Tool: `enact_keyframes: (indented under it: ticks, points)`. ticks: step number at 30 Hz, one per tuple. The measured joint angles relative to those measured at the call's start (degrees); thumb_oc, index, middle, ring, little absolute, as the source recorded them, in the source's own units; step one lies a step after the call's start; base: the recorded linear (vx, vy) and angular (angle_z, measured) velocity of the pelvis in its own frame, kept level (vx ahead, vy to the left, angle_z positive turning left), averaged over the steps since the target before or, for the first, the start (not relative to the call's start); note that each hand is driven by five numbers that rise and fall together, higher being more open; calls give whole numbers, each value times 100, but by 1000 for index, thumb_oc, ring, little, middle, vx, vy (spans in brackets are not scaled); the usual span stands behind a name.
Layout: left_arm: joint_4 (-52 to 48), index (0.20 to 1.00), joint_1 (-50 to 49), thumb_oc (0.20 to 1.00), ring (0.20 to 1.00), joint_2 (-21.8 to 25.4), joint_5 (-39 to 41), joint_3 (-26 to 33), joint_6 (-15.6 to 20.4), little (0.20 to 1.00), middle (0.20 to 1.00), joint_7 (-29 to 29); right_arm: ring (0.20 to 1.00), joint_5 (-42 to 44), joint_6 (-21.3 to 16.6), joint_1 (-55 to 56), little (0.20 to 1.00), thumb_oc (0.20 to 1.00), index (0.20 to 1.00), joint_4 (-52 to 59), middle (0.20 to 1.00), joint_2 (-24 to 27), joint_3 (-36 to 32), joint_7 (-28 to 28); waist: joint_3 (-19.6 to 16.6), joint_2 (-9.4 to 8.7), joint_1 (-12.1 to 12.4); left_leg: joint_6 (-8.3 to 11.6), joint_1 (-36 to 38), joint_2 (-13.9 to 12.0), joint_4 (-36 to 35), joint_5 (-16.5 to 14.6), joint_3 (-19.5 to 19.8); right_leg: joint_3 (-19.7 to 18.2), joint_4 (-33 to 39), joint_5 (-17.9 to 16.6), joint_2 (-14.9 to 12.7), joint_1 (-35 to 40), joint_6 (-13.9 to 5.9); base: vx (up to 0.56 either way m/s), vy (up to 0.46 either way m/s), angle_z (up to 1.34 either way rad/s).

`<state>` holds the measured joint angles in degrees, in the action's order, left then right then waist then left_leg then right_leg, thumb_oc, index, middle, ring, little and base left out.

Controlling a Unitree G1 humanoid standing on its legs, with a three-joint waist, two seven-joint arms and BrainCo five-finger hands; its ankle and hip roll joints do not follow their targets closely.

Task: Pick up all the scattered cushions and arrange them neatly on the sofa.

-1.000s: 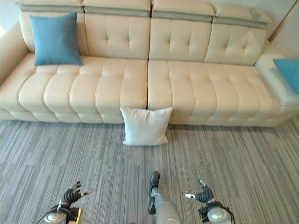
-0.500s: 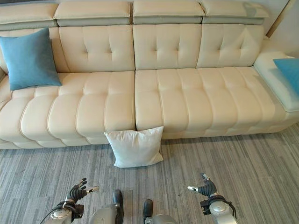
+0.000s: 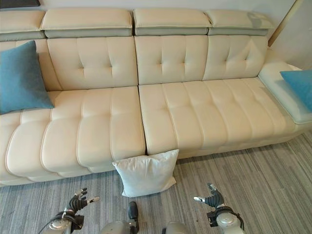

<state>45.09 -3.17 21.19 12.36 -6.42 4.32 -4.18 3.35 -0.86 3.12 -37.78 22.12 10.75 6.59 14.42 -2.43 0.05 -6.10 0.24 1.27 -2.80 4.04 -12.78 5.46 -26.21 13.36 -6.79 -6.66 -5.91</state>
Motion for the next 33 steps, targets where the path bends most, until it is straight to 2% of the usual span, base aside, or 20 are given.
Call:
enact_keyframes:
  ticks: [1, 2, 3, 6, 7, 9, 11, 13, 15, 16, 17, 19, 22, 23, 24, 25, 26, 28, 30, 33]
  points:
    - [26, 1000, -23, 1000, 1000, 0, 0, 16, 0, 1000, 1000, -18, 1000, 4, 0, -7, 1000, 1000, 1000, 1, 1000, -4, 0, -1, -5, 15, -7, 48, 7, 1, -11, -52, 76, -9, 311, -40, 29, -89, 1, 118, -58, 21]
    - [81, 1000, -30, 1000, 1000, -1, 1, 24, -3, 1000, 1000, -28, 1000, 4, 0, -20, 1000, 1000, 1000, -2, 1000, 3, -6, -1, -2, -10, -42, 29, -8, 9, -9, -38, 102, -35, 794, -228, 38, -187, 3, 106, -78, 25]
    - [126, 1000, -40, 1000, 1000, -3, 2, 24, -1, 1000, 1000, -29, 1000, 4, 3, -49, 1000, 1000, 1000, 0, 1000, 10, -5, 0, 12, -18, -46, 53, -2, 19, -7, -66, 168, -76, 986, -349, 15, -344, 3, 121, -101, 30]
    - [244, 1000, -178, 1000, 1000, -3, 3, 41, -9, 1000, 1000, -34, 1000, 4, 5, -10, 1000, 1000, 1000, -15, 1000, 5, -9, 1, 15, -117, -68, 80, 76, 111, 71, -112, 265, -75, 1682, -1071, -182, -318, -36, 87, -112, 31]
    - [237, 1000, -279, 1000, 1000, 4, 4, 72, -5, 1000, 1000, -35, 1000, 4, 6, 18, 1000, 1000, 1000, -63, 1000, -4, -9, 0, -21, -186, -53, 154, 157, 152, 55, -189, 302, -51, 1808, -1190, -220, -227, 2, 48, -76, 18]
    - [242, 1000, -360, 1000, 1000, -6, 6, 189, -5, 1000, 1000, -39, 1000, 4, 5, 2, 1000, 1000, 1000, -175, 1000, -4, -33, 12, -38, -240, -24, 266, 181, 142, 76, -269, 372, -42, 2080, -1742, -196, -77, 55, 87, -136, 14]
    - [218, 1000, -364, 1000, 1000, -32, 14, 220, 6, 1000, 1000, -47, 1000, 5, 7, 47, 1000, 1000, 1000, -181, 1000, 55, -98, 17, -79, -138, 8, 419, 170, -61, 112, -295, 483, 136, 2374, -1817, -2, 113, 84, 47, -157, 26]
    - [225, 1000, -313, 1000, 1000, 1, 21, 221, 7, 1000, 1000, -81, 1000, 4, 0, -25, 1000, 1000, 1000, -176, 1000, 151, -58, 21, -81, -117, 32, 572, -22, -221, 247, -346, 579, 257, 2459, -1831, 137, 115, 122, -94, -104, 15]
    - [213, 1000, -255, 1000, 1000, -8, 24, 217, 14, 1000, 1000, -87, 1000, 2, 1, -86, 1000, 1000, 1000, -177, 1000, 267, -67, 29, -68, -122, 48, 598, -123, -297, 343, -328, 595, 312, 2465, -1868, 232, 53, 192, -300, -151, 13]
    - [217, 1000, -67, 1000, 1000, 41, 72, 126, 35, 1000, 1000, -124, 1000, -6, -19, -184, 1000, 1000, 1000, -177, 1000, 379, 21, 58, -36, -155, 38, 729, -471, -351, 630, -341, 638, 401, 2342, -1850, 209, -177, 295, -245, -118, 19]
    - [210, 1000, 75, 1000, 1000, 90, 167, 59, 62, 1000, 1000, -157, 1000, -7, -44, -293, 1000, 1000, 1000, -250, 1000, 459, 58, 85, 7, -86, 65, 718, -806, -384, 885, -400, 706, 449, 2191, -1814, 224, -400, 357, -215, -118, 37]
    - [155, 1000, 644, 1000, 1000, 327, 348, -116, 140, 1000, 1000, -273, 1000, 4, -44, -847, 1000, 1000, 1000, -623, 1000, 718, 132, 213, 204, -90, 32, 796, -1718, -397, 1374, -489, 900, 598, 1678, -1673, 160, -1281, 483, -161, -105, 42]
    - [117, 1000, 1436, 1000, 1000, 568, 696, -144, 195, 1000, 1000, -425, 1000, 84, -25, -1819, 1000, 1000, 1000, -1043, 1000, 963, 198, 351, 849, -48, 55, 811, -2405, -414, 1792, -523, 930, 610, 1131, -1665, 118, -2001, 554, -61, -73, 9]
    - [126, 1000, 1585, 1000, 1000, 650, 791, -241, 226, 1000, 1000, -470, 1000, 143, -32, -2085, 1000, 1000, 1000, -1138, 1000, 1022, 189, 392, 973, -10, 54, 772, -2634, -416, 1998, -602, 943, 586, 953, -1544, 90, -2234, 662, -116, -36, -2]
    - [154, 1000, 1757, 1000, 1000, 658, 943, -255, 320, 1000, 1000, -531, 1000, 290, -36, -2359, 1000, 1000, 1000, -1222, 1000, 1070, 214, 479, 1031, 4, 34, 773, -2922, -444, 2150, -613, 899, 598, 758, -1513, 47, -2516, 599, -271, -57, 2]
    - [284, 1000, 2025, 1000, 1000, 674, 1043, -324, 367, 1000, 1000, -578, 1000, 408, -84, -2693, 1000, 1000, 1000, -1374, 1000, 1162, 205, 536, 1099, 56, 22, 770, -3284, -443, 2384, -669, 923, 596, 563, -1435, 28, -2882, 662, -154, -21, 2]
    - [315, 1000, 2240, 1000, 1000, 660, 1184, -273, 415, 1000, 1000, -625, 1000, 552, -94, -3031, 1000, 1000, 1000, -1473, 1000, 1165, 224, 611, 1221, 71, 17, 769, -3544, -479, 2550, -680, 887, 594, 376, -1457, 1, -3124, 630, -190, -29, 6]
    - [580, 1000, 2932, 1000, 1000, 746, 1568, -386, 471, 1000, 1000, -788, 1000, 949, -116, -3975, 1000, 1000, 1000, -1801, 1000, 1209, 427, 820, 1367, 65, -87, 735, -4561, -528, 3221, -808, 883, 555, -201, -1323, -51, -4139, 741, -96, -20, 1]
    - [630, 1000, 3453, 1000, 1000, 801, 1782, -466, 498, 1000, 1000, -892, 1000, 1203, -116, -4576, 1000, 1000, 1000, -1844, 1000, 1192, 491, 934, 1515, 68, -115, 725, -5181, -562, 3605, -809, 894, 534, -550, -1375, -65, -4722, 694, -38, -9, 0]
    - [667, 1000, 4102, 1000, 1000, 828, 2030, -489, 531, 1000, 1000, -1008, 1000, 1553, -141, -5343, 1000, 1000, 1000, -1851, 1000, 1166, 609, 1153, 1707, 35, -118, 699, -5944, -614, 4255, -999, 904, 460, -1116, -1264, -94, -5479, 834, -11, -5, -4]
